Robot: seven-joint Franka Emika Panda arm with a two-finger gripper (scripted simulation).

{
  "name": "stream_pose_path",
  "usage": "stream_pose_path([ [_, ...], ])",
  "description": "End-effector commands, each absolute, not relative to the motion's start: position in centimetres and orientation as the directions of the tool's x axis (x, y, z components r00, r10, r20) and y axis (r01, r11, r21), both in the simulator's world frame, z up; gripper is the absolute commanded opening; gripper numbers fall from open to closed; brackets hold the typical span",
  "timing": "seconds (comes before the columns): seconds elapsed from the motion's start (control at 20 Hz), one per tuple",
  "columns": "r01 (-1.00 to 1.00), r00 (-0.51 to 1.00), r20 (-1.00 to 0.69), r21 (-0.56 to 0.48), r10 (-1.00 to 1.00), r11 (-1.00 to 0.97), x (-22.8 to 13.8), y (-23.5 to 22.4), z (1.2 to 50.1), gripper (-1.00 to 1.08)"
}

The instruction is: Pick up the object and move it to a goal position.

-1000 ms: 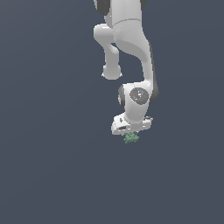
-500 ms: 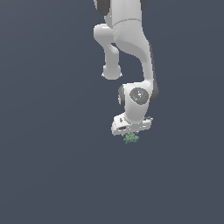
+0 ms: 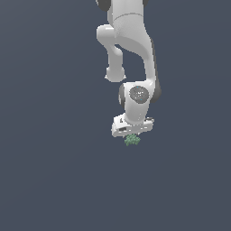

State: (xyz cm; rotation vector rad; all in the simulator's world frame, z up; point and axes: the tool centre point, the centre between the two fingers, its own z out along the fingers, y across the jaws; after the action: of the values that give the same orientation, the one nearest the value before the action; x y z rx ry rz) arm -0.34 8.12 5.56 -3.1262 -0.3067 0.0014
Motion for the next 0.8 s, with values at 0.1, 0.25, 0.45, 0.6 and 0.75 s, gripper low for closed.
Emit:
stream_pose_path([
  [0.1,0.193,0.981,0.0,0.0,0.193,-0.981,-1.0,5.7,7.5,-1.0],
  [0.25,0.193,0.981,0.0,0.0,0.193,-0.981,-1.7,3.5,9.4,-1.0],
  [0.45,0.193,0.981,0.0,-0.001,0.193,-0.981,-2.8,-0.3,12.6,-1.0],
  [0.6,0.193,0.981,0.0,-0.001,0.193,-0.981,-3.7,-3.3,15.1,-1.0],
  [0.75,0.193,0.981,0.001,-0.002,0.193,-0.981,-4.5,-6.2,17.6,-1.0],
])
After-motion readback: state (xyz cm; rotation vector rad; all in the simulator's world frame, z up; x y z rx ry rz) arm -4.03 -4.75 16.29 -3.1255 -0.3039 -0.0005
